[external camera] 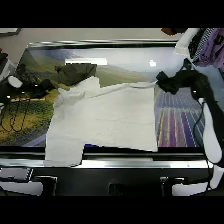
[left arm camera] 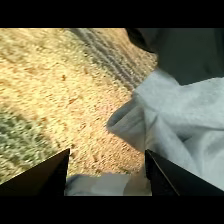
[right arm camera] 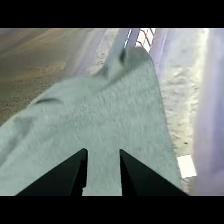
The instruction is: Fold the clothes and pants, and hang the long-sleeved shirts on hangers.
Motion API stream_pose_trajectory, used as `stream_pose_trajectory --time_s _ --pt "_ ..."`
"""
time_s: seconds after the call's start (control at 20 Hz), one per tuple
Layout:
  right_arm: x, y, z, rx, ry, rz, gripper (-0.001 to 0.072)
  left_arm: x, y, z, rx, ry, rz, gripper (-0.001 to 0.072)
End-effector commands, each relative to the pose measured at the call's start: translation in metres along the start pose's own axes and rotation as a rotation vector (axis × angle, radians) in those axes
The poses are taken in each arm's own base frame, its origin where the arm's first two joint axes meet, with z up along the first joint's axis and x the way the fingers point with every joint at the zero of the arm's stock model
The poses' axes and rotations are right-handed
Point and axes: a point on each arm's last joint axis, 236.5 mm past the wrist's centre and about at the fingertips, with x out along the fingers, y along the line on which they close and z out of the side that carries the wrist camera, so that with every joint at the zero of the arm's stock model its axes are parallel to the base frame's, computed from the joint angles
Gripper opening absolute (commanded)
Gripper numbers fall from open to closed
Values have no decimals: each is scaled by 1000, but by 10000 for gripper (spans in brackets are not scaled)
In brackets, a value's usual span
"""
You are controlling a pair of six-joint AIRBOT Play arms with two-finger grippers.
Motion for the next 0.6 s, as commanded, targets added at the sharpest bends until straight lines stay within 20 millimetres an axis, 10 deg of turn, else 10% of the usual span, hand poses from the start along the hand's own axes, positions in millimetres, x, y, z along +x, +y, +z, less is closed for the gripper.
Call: stream_pose_trajectory --time_s 0.0,0.1,0.25,0.55 --pt "-73 -30 -19 -241 131 -52 308 -67 38 -11 43 76 33 543" --pt "-107 -58 -50 -297 247 -53 594 -98 58 -19 -18 49 37 543" --pt "-128 -99 -113 -141 305 18 579 -114 87 -66 -129 66 45 542" --pt "-104 -139 -269 110 559 63 578 -95 116 -145 -185 181 77 535"
